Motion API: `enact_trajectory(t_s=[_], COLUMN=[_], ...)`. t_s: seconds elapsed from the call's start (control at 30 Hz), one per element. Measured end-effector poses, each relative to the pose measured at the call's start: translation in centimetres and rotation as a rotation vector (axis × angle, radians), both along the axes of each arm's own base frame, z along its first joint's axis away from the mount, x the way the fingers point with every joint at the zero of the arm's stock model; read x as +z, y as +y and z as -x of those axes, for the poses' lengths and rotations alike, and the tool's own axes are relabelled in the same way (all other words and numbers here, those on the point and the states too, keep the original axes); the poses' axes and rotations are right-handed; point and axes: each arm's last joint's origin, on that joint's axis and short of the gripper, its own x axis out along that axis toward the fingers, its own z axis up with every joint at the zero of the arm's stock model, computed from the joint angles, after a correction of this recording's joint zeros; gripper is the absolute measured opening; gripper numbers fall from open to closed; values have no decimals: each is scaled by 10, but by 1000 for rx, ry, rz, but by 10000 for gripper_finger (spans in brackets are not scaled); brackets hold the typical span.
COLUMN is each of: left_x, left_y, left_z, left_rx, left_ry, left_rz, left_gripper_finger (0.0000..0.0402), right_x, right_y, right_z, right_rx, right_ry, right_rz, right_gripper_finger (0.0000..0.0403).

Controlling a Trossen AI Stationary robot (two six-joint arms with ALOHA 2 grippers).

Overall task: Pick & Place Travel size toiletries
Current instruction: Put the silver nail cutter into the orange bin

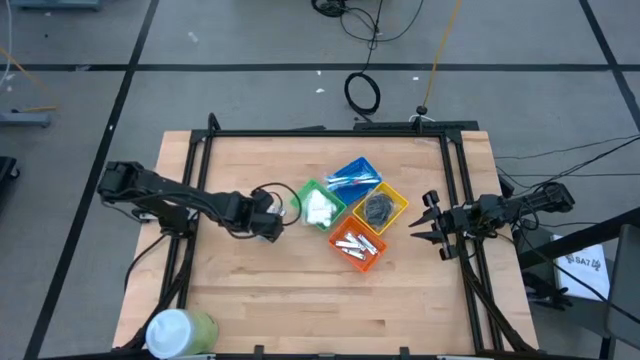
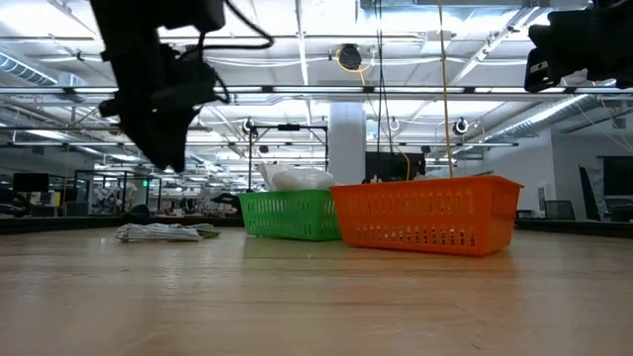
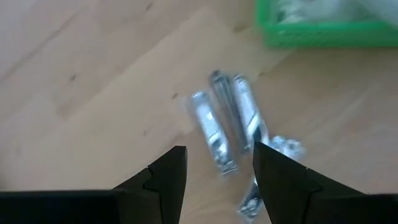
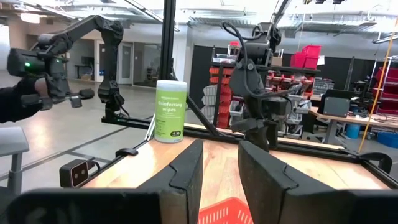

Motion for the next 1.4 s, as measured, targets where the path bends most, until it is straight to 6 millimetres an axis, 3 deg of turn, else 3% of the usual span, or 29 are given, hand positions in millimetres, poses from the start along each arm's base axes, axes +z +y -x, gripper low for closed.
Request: enact_trajectory(t_s=[0.17, 0.47, 0.73, 1.1, 1.4], left_x=[-13, -43, -51, -69, -77], left_y=[4, 10, 19, 22, 30], left_z=[12, 14, 20, 7, 11], left_rx=[92, 94, 160, 143, 177], left_ry=[-34, -127, -111, -90, -18], left_rz=[44, 168, 161, 173, 170], left_gripper_finger=[182, 182, 182, 182, 182], right_x=[0, 0, 0, 0, 0], right_y=[0, 0, 0, 0, 0], right_z=[0, 0, 0, 0, 0], right_rx=[0, 0, 0, 0, 0], right_ry=[0, 0, 0, 1, 0], right_rz=[0, 0, 0, 0, 0], right_gripper_finger=[91, 91, 91, 91, 91])
